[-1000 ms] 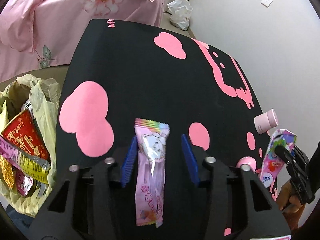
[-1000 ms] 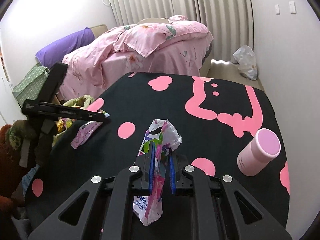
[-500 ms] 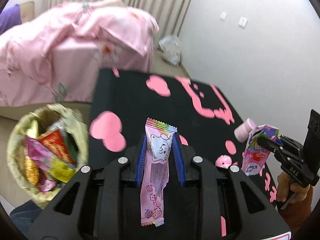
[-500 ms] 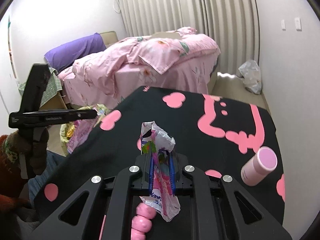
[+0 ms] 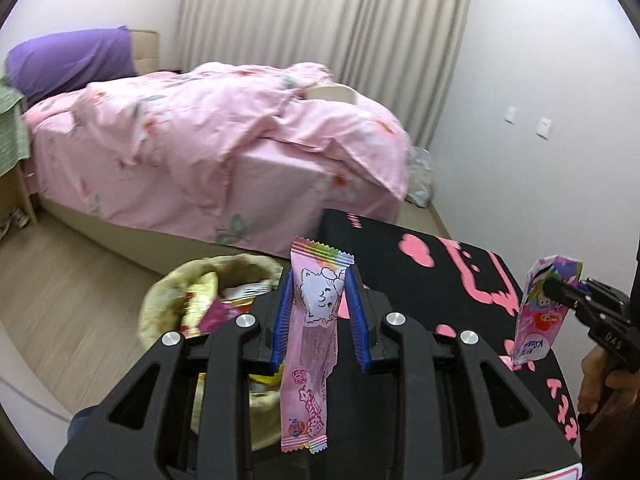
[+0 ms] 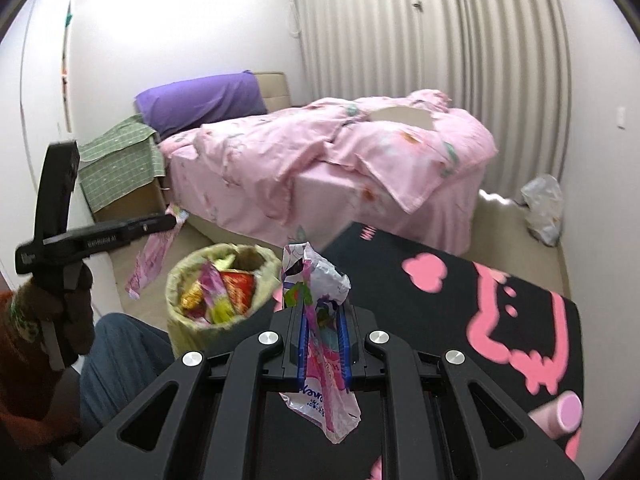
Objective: Collect trash
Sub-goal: 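Carry both wrappers over the trash bag with both tools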
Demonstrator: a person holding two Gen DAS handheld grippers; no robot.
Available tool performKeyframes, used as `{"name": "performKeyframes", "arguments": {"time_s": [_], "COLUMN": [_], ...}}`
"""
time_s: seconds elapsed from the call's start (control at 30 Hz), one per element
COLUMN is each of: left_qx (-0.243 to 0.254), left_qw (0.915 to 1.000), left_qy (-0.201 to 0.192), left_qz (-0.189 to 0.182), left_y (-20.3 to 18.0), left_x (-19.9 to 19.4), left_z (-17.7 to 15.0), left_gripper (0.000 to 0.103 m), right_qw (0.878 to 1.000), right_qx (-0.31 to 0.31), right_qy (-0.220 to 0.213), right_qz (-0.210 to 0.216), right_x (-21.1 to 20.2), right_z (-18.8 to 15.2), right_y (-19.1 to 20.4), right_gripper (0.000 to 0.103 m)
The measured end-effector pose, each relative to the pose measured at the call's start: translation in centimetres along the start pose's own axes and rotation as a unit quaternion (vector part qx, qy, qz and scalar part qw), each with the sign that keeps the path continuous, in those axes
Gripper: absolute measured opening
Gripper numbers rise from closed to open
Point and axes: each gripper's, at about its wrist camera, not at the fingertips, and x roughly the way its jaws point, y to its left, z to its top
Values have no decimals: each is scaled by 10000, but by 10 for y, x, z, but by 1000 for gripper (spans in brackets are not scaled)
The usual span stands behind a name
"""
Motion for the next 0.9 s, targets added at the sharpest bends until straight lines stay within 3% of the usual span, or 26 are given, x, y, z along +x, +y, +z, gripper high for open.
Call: {"name": "performKeyframes", "arguments": {"time_s": [0.3, 0.57, 0.7, 0.9], "left_qx": [-436, -1031, -1307, -1579], "left_qw": [9984, 9933, 9905, 9870], "left_qy": [-179, -46, 48, -239], "left_qz": [316, 512, 419, 160], "left_y": [56, 101, 117, 135], "left_x": [-5, 22, 51, 90], "left_z": [-4, -15, -22, -27], "left_gripper": [25, 25, 25, 25], "right_qw": [9978, 9916, 9881, 9818], "right_qx": [-363, -211, -88, -38], "right_qy": [96, 603, 888, 1293], "right_qz": [549, 1129, 1256, 1389], "right_x": [56, 144, 186, 247], "right_z": [36, 51, 51, 43], "right_y": [50, 75, 77, 85], "right_gripper": [14, 14, 14, 14]}}
